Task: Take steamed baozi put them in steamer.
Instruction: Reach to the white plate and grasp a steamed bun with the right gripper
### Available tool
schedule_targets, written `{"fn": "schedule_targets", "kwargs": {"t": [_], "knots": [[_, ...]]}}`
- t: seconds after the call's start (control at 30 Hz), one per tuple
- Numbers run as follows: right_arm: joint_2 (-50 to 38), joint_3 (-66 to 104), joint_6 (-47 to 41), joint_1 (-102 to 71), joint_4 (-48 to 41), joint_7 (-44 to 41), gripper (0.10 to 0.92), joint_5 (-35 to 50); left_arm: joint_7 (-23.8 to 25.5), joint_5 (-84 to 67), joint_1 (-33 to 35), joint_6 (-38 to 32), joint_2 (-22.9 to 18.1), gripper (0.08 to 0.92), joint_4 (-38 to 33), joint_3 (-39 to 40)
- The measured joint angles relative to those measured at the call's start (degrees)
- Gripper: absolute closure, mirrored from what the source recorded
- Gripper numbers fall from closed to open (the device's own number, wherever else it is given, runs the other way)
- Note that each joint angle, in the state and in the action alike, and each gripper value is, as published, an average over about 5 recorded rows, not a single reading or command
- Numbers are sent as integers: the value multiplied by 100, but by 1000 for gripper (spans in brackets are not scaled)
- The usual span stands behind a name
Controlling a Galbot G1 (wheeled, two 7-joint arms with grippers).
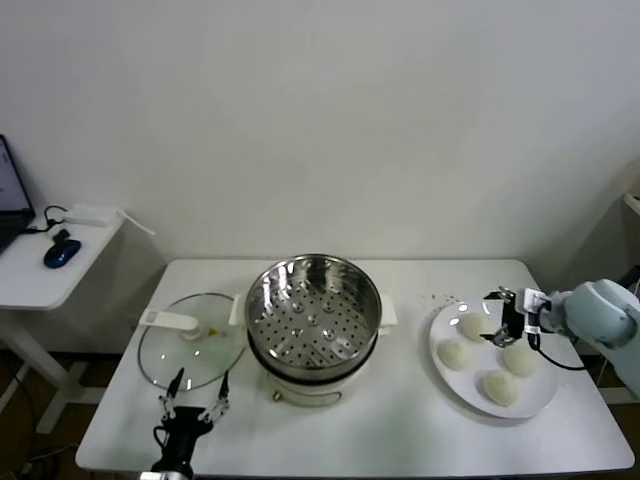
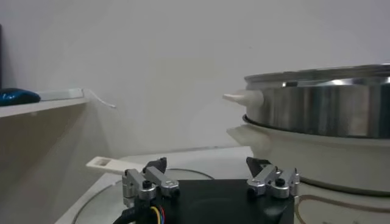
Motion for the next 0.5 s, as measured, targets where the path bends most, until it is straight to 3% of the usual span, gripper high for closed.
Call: {"fn": "schedule_targets", "kwargs": {"t": [0.5], "knots": [[1280,-2355,1030,2066,-2192,-1061,203,-265,82,195,56,-170,-15,177,44,-93]]}}
